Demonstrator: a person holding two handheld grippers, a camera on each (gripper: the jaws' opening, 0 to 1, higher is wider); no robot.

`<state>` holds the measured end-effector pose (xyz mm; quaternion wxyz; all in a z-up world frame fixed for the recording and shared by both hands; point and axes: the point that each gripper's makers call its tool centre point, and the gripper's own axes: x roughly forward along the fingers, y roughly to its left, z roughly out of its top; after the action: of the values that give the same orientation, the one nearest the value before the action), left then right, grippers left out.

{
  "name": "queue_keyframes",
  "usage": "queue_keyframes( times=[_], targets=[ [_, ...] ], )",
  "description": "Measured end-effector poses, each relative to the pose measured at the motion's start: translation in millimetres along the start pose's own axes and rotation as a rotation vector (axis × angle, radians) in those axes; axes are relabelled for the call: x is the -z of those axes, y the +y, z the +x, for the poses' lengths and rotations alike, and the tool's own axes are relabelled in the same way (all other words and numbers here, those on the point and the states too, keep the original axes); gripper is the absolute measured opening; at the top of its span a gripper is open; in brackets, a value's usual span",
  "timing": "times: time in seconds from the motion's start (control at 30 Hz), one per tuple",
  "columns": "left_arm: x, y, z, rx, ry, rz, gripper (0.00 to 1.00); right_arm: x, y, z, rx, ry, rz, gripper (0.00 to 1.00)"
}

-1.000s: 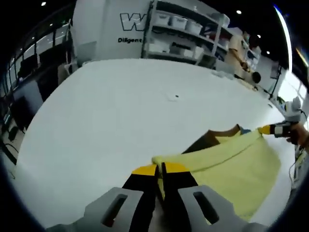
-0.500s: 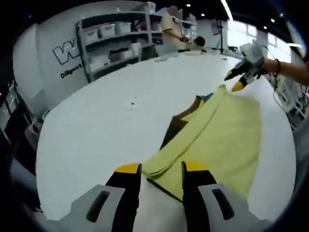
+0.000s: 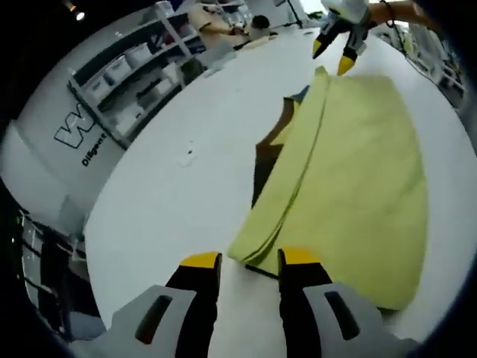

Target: Fold the garment on the visible template until the final outline fits inside the template.

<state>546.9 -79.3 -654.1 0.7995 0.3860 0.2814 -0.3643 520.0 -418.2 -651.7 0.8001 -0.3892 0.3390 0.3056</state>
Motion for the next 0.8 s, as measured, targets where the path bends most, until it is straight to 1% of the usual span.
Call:
queue_keyframes(
  times=[0.03, 0.07, 0.1, 0.13, 0.23, 0.33, 0.37, 0.4, 0.43, 0.5, 0.57, 0.6, 0.63, 0.7, 0.73, 0.77, 0.8],
  targets=[
    [0.6, 0.5, 0.9, -0.005, 0.011, 0.026, 0.35, 0.4, -1.5, 1.3, 0.013, 0.018, -0.043, 0.42],
    [-0.4, 1.1, 2.2, -0.014, 0.012, 0.042, 0.34, -0.2, -1.6, 2.1, 0.015, 0.019, -0.056, 0.4],
    [-1.7, 0.7, 2.7, -0.011, 0.008, 0.04, 0.32, -1.6, 0.2, 4.2, 0.008, 0.015, -0.064, 0.38],
    [-2.5, 1.0, 3.4, -0.007, 0.005, 0.039, 0.31, -2.6, 0.7, 5.7, 0.006, 0.011, -0.062, 0.34],
    [-3.9, 3.5, 6.8, -0.01, 0.008, 0.048, 0.29, -4.0, 1.8, 10.6, -0.003, 0.016, -0.097, 0.24],
    [-2.3, 7.3, 11.1, -0.012, 0.018, 0.044, 0.25, -3.1, 2.8, 14.8, -0.013, 0.033, -0.121, 0.24],
    [-1.3, 9.1, 11.9, -0.02, 0.025, 0.039, 0.22, -3.5, 2.5, 15.3, -0.014, 0.034, -0.125, 0.22],
    [-0.7, 9.5, 11.9, -0.022, 0.029, 0.039, 0.18, -5.2, 1.5, 15.1, -0.013, 0.028, -0.125, 0.18],
    [-0.1, 10.9, 12.2, -0.025, 0.031, 0.034, 0.14, -7.2, -0.1, 15.1, -0.009, 0.019, -0.12, 0.1],
    [0.0, 11.8, 12.5, -0.025, 0.023, -0.018, 0.09, -10.9, -3.7, 15.0, -0.002, 0.001, -0.1, 0.01],
    [0.1, 9.8, 13.1, -0.013, 0.014, -0.103, 0.08, -11.5, -6.7, 17.7, -0.004, -0.007, -0.064, 0.0],
    [0.2, 9.2, 12.2, -0.016, 0.014, -0.138, 0.06, -11.1, -9.2, 18.5, 0.003, -0.004, -0.05, 0.0],
    [-1.7, 12.2, 11.9, -0.028, 0.001, -0.168, 0.06, -13.9, -11.9, 19.0, 0.015, -0.022, -0.014, 0.0],
    [-2.5, 17.5, 11.5, -0.045, -0.005, -0.192, 0.06, -17.0, -15.4, 19.5, 0.02, -0.045, 0.054, 0.0],
    [-3.7, 18.5, 11.2, -0.053, -0.014, -0.215, 0.06, -16.8, -18.2, 19.8, 0.027, -0.048, 0.078, 0.0],
    [-3.3, 20.0, 11.5, -0.058, -0.015, -0.263, 0.06, -16.5, -22.0, 20.3, 0.04, -0.051, 0.109, 0.0],
    [-2.9, 20.3, 11.5, -0.06, -0.014, -0.281, 0.06, -17.1, -25.2, 20.6, 0.054, -0.061, 0.134, 0.0]
  ],
)
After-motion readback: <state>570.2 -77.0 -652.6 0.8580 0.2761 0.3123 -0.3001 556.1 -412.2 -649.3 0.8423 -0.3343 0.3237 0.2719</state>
